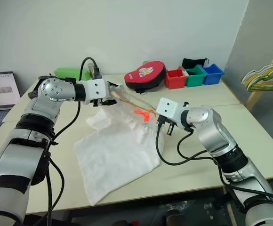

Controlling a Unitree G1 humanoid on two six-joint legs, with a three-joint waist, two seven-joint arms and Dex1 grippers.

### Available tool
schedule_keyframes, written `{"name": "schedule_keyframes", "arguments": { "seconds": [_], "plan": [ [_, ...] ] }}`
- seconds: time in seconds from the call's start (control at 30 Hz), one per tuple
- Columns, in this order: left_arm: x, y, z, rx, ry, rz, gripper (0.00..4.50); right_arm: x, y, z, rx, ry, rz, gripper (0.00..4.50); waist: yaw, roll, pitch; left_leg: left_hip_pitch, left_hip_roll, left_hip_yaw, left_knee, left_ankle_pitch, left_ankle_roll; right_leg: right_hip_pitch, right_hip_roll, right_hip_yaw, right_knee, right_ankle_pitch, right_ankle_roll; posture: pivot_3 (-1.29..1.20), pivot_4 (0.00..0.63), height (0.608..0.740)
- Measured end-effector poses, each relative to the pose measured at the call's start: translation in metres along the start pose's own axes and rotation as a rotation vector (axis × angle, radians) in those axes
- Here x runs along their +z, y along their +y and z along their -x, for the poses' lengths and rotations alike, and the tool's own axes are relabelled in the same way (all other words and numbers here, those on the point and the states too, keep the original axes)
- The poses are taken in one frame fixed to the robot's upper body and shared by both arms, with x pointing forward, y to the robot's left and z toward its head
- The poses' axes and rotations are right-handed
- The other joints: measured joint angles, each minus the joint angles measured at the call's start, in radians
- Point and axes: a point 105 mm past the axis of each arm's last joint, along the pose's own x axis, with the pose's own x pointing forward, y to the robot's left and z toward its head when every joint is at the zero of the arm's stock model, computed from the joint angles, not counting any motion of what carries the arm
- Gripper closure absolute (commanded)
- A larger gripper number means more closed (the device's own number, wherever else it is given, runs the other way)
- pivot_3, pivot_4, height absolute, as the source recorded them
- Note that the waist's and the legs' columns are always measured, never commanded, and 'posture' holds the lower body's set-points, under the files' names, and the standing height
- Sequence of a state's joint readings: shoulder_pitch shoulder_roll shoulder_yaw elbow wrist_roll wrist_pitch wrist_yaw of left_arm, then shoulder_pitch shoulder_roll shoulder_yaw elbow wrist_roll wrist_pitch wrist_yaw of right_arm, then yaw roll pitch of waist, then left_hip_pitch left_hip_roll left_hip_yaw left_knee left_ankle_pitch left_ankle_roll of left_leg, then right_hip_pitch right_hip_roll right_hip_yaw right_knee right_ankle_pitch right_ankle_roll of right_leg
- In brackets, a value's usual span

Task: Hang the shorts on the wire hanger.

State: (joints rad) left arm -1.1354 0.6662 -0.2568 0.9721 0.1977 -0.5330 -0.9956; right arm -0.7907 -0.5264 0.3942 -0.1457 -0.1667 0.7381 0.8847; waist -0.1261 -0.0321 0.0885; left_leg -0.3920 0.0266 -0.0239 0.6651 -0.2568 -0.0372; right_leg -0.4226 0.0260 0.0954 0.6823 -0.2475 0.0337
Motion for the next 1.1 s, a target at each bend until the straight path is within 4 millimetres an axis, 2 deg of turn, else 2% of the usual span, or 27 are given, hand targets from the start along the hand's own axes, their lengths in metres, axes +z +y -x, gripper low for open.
{"name": "schedule_keyframes", "arguments": {
  "seconds": [0.03, 0.13, 0.27, 0.3, 0.47, 0.77, 0.97, 1.1],
  "plan": [
    [0.0, -0.002, 0.0, -0.006, -0.008, 0.009, 1.7, 0.0, 0.0, 0.0, 0.001, 0.002, -0.004, 4.5, -0.002, 0.0, 0.0, 0.0, 0.0, 0.0, 0.0, 0.0, 0.0, 0.0, 0.0, 0.0, 0.0, 0.0, 0.0, -0.07, 0.0, 0.74],
    [0.0, -0.009, 0.001, -0.039, -0.038, 0.031, 1.01, -0.001, 0.0, 0.001, 0.003, 0.005, -0.008, 4.5, -0.011, 0.0, 0.0, 0.0, 0.0, 0.0, 0.0, 0.0, 0.0, 0.0, 0.0, 0.0, 0.0, 0.0, -0.001, -0.07, 0.0, 0.74],
    [0.0, -0.008, 0.005, -0.036, -0.032, 0.0, 0.09, -0.006, -0.003, 0.001, -0.001, 0.009, 0.013, 4.5, -0.013, 0.0, 0.0, 0.0, 0.0, 0.0, 0.0, 0.0, 0.0, 0.0, 0.0, 0.0, 0.0, 0.0, 0.0, -0.06, 0.0, 0.74],
    [-0.001, -0.006, 0.007, -0.035, -0.026, -0.011, 0.02, -0.008, -0.004, 0.002, 0.0, 0.013, 0.016, 4.5, -0.014, 0.0, 0.0, 0.0, 0.0, 0.0, 0.0, 0.0, 0.0, 0.0, 0.0, 0.0, 0.0, 0.0, 0.0, -0.06, 0.0, 0.74],
    [0.0, 0.001, 0.01, -0.042, -0.005, -0.034, 0.02, -0.011, -0.006, 0.0, 0.007, 0.004, 0.034, 4.5, -0.015, 0.0, 0.0, 0.0, 0.0, 0.0, 0.0, 0.0, 0.0, 0.0, 0.0, 0.0, 0.0, 0.0, 0.0, -0.06, 0.0, 0.74],
    [-0.006, -0.014, 0.014, -0.187, 0.024, -0.01, 0.02, -0.012, -0.015, -0.001, -0.01, -0.001, 0.08, 4.5, -0.016, 0.0, 0.0, 0.0, 0.0, 0.0, 0.0, 0.0, 0.0, 0.0, 0.0, 0.0, 0.0, 0.0, 0.0, -0.07, 0.0, 0.74],
    [-0.006, -0.016, 0.014, -0.205, 0.028, 0.0, 0.02, -0.014, -0.016, -0.002, -0.014, 0.005, 0.089, 4.5, -0.016, 0.0, 0.0, 0.0, 0.0, 0.0, 0.0, 0.0, 0.0, 0.0, 0.0, 0.0, 0.0, 0.0, 0.0, -0.07, 0.0, 0.74],
    [-0.004, -0.015, 0.008, -0.194, 0.025, -0.004, 0.63, -0.009, -0.018, -0.001, -0.022, -0.008, 0.13, 4.5, -0.016, 0.0, 0.0, 0.0, 0.0, 0.0, 0.0, 0.0, 0.0, 0.0, 0.0, 0.0, 0.001, 0.0, 0.0, -0.07, 0.0, 0.74]
  ]
}}
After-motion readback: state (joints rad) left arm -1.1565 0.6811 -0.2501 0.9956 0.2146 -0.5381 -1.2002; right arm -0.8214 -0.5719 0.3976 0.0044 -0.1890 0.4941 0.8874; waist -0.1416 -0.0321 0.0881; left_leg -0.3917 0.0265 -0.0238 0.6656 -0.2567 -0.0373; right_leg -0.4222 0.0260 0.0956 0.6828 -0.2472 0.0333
